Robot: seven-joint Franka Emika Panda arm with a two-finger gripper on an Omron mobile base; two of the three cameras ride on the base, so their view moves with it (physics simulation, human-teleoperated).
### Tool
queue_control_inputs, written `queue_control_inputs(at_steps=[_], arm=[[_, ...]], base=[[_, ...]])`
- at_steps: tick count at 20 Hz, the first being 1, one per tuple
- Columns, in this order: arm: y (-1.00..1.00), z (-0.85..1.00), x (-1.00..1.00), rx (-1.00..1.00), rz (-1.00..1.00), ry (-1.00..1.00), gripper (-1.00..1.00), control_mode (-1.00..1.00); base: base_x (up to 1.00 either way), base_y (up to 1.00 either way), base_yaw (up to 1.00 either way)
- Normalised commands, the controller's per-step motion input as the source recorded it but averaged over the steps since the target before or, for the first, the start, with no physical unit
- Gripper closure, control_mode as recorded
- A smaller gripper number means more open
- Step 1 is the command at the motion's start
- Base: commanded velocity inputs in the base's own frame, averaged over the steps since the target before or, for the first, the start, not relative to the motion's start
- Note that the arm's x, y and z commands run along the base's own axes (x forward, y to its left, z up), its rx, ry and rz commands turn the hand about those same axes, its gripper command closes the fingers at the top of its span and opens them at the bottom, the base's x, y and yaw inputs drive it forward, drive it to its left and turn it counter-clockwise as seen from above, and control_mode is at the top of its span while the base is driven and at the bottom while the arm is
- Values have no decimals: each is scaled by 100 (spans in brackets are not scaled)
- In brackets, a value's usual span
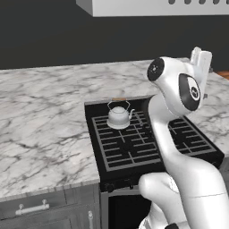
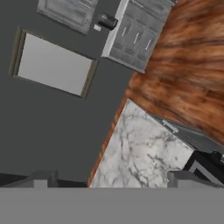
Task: Pick the kettle from the cabinet and place it on a stove burner. Then pick the pot from the counter and place it on another stove burner. Finally, turn both burners on.
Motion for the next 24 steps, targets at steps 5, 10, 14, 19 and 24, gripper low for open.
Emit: queue_control_inputs(at_steps=[5, 10, 14, 19, 24], arm=[[-27, -2, -6, 8, 0, -12, -100, -100], [-6, -1, -1, 2, 0, -2, -100, -100], [-3, 0, -10, 0, 0, -6, -100, -100], [-3, 0, -10, 0, 0, -5, -100, 100], [0, 0, 0, 0, 0, 0, -100, 100]], base=[[0, 0, 0], [0, 0, 0], [0, 0, 0], [-15, -7, 0], [-19, -20, -9]])
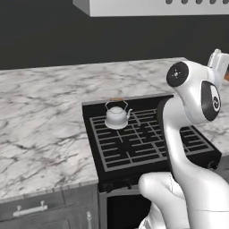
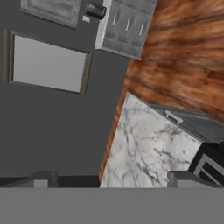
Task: Pick the kettle from the cabinet and place it on a stove burner. Then pick the pot from the counter and place it on another stove burner. Finally, turn both burners on.
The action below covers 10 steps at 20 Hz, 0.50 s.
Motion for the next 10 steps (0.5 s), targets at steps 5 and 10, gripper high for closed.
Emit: queue_control_inputs(at_steps=[5, 10], arm=[[0, 0, 0, 0, 0, 0, -100, 100], [0, 0, 0, 0, 0, 0, -100, 100]], base=[[-19, -33, -14], [-13, -30, -19]])
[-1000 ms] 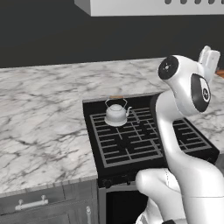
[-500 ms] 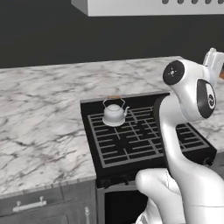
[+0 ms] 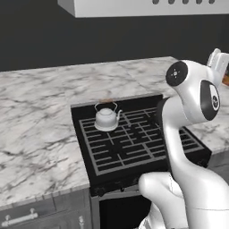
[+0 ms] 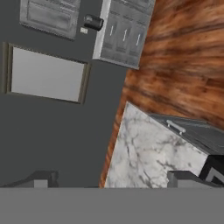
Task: Pick the kettle from the cabinet and place it on a stove burner. Then pick the pot from the counter and place it on another stove burner. Finally, turn both burners on.
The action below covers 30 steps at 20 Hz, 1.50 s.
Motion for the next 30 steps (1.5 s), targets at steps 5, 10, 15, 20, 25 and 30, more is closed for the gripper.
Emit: queue_control_inputs(at_steps=[5, 10, 15, 20, 25, 30], arm=[[0, 0, 0, 0, 0, 0, -100, 100], [0, 0, 0, 0, 0, 0, -100, 100], [0, 0, 0, 0, 0, 0, -100, 100], [0, 0, 0, 0, 0, 0, -100, 100], [0, 0, 0, 0, 0, 0, -100, 100], [0, 0, 0, 0, 0, 0, -100, 100]], base=[[-13, -36, -24], [-16, -41, -27], [-11, -41, -29], [-4, -38, -30], [0, -37, -32], [0, -20, -36]])
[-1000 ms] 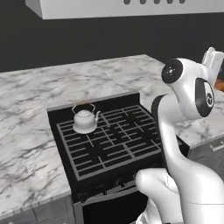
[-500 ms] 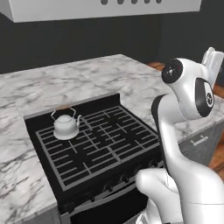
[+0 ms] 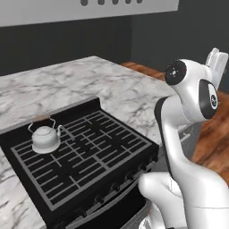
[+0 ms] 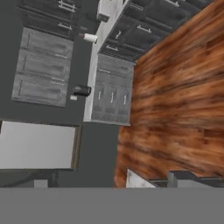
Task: Pick the kettle from the cabinet and place it on a stove burner. Then pick the pot from the counter and place it on another stove burner. Finally, turn both burners on.
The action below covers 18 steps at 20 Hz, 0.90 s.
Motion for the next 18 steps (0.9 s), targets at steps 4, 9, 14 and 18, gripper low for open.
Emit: queue_control_inputs(at_steps=[4, 9, 14, 18], arm=[[0, 0, 0, 0, 0, 0, -100, 100], [0, 0, 0, 0, 0, 0, -100, 100], [0, 0, 0, 0, 0, 0, -100, 100], [0, 0, 0, 0, 0, 0, -100, 100]], base=[[0, -20, -35], [0, -37, -30], [0, -27, -32], [0, -23, -32]])
